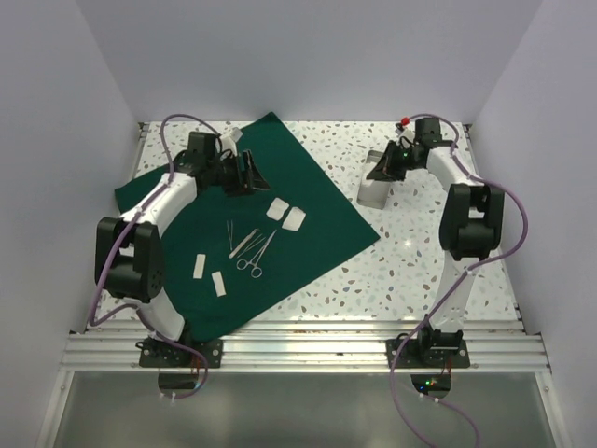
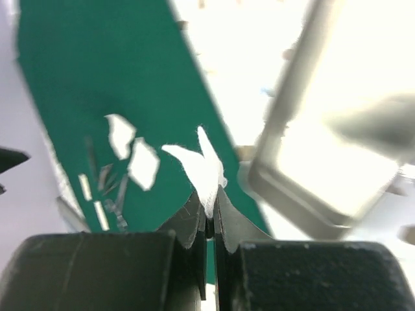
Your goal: Prepare the surgical pack
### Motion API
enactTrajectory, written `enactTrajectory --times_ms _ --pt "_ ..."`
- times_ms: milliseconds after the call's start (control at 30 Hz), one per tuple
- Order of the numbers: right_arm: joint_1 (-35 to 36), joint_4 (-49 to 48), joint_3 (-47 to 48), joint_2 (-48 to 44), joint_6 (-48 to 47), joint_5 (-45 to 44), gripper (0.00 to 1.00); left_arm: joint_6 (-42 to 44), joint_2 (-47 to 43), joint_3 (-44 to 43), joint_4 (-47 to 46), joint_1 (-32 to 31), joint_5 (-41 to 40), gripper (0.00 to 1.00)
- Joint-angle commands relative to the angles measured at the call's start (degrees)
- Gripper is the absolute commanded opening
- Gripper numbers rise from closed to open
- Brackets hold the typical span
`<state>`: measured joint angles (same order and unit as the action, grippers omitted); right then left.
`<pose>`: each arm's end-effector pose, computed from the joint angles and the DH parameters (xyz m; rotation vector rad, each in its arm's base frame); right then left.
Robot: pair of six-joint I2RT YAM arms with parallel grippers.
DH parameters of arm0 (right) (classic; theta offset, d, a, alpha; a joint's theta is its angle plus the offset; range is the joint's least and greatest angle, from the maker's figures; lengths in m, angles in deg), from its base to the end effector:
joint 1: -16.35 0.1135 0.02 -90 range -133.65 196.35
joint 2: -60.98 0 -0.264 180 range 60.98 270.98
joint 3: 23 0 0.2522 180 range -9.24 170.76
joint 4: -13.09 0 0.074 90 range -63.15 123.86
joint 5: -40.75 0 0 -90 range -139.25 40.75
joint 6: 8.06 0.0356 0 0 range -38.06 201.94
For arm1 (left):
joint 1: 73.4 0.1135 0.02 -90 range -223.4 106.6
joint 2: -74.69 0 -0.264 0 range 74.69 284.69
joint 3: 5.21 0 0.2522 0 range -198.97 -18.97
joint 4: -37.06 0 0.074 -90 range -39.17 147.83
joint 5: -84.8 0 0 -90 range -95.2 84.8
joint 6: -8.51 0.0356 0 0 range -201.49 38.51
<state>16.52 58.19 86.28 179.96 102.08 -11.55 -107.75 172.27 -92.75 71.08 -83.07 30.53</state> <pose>0.4553 0.0231 0.2185 0.1658 2.4942 0.9742 0.3683 -0.0838 0.2597 -0.0215 2.3880 -1.0348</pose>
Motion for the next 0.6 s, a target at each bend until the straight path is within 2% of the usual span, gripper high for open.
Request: enactTrajectory --times_ms 0,67,200,333,467,567 --pt "-2.0 5.7 3.8 2.7 -4.9 -4.9 0.0 4.1 0.9 0.1 3.8 -1.6 -9.7 0.64" --pt "-2.5 6.0 5.0 6.1 -5.6 -1.4 0.0 4.5 1.8 0.5 3.4 -1.9 -9.2 0.62" --pt "-2.5 15.6 13.4 12.9 -10.6 0.0 0.0 4.1 3.9 0.2 3.1 -2.2 -8.4 0.61" --pt "-2.6 15.0 13.9 14.8 -10.7 1.1 0.0 3.8 6.1 -1.3 2.5 -2.7 -8.6 0.62" --pt "-2.6 16.0 14.3 16.6 -10.2 2.9 0.0 4.6 9.1 -4.4 4.9 -3.9 -12.6 0.65" --pt "-2.6 15.7 13.6 16.7 -9.2 3.5 0.05 5.7 10.3 -6.0 6.3 -4.7 -15.4 0.67"
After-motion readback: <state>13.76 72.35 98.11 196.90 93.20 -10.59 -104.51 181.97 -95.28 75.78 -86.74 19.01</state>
